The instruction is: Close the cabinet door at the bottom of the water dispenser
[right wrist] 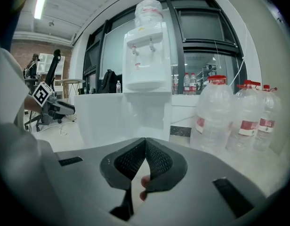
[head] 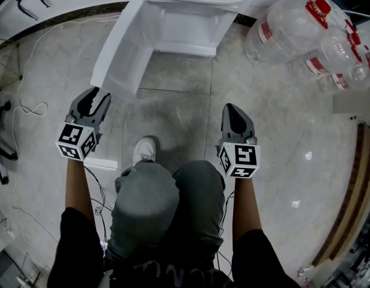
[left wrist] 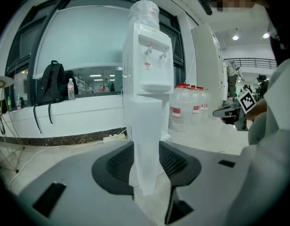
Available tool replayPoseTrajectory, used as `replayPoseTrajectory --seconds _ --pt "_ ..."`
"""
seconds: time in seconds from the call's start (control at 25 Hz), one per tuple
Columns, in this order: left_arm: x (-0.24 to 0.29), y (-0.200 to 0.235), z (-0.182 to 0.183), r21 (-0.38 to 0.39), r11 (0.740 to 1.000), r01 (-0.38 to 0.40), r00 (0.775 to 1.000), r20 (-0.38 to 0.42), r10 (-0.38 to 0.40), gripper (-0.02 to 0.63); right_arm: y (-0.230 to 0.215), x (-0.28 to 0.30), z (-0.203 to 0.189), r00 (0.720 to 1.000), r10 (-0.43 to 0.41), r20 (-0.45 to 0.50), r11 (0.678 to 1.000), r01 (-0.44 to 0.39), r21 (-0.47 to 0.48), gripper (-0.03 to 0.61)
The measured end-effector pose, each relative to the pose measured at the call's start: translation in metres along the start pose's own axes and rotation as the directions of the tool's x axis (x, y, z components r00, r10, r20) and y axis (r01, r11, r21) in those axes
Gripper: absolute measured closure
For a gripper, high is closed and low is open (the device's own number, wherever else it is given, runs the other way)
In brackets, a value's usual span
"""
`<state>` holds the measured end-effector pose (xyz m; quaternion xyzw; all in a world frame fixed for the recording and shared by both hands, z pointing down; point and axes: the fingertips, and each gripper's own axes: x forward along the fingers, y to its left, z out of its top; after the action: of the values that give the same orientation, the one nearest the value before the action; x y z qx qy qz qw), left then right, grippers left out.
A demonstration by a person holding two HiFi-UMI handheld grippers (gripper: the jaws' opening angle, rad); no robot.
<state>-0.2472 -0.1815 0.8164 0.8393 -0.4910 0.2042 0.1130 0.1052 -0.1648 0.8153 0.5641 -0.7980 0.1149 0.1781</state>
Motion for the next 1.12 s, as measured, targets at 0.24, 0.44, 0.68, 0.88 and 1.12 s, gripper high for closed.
replayPoseTrajectory --seconds 0.24,0.44,0.68,0.88,1.12 --pt "0.011 -0.011 -0.001 0.017 0.998 0.054 0.998 0.022 -0.054 0.445 -0.015 0.001 -0.016 0.999 -0.031 -0.018 0.999 0.031 0.02 0.566" --pt "0.02 -0.032 0.004 0.043 0.994 0.101 0.994 0.031 -0.103 0.443 -0.025 -0.002 -0.022 0.998 -0.058 -0.025 0.998 0.059 0.03 0.565" --pt "0.035 -0.069 0.013 0.107 0.975 0.193 0.979 0.047 -0.199 0.471 -0.031 -0.01 -0.02 0.996 -0.091 -0.01 0.995 0.091 0.044 0.565" --pt "0.055 -0.109 0.025 0.153 0.946 0.286 0.952 0.063 -0.298 0.471 -0.041 -0.021 -0.03 0.992 -0.123 -0.03 0.992 0.124 0.032 0.565" --pt "0.088 -0.154 0.044 0.207 0.896 0.392 0.907 0.076 -0.414 0.471 -0.06 -0.03 -0.037 0.984 -0.177 -0.027 0.982 0.178 0.063 0.565"
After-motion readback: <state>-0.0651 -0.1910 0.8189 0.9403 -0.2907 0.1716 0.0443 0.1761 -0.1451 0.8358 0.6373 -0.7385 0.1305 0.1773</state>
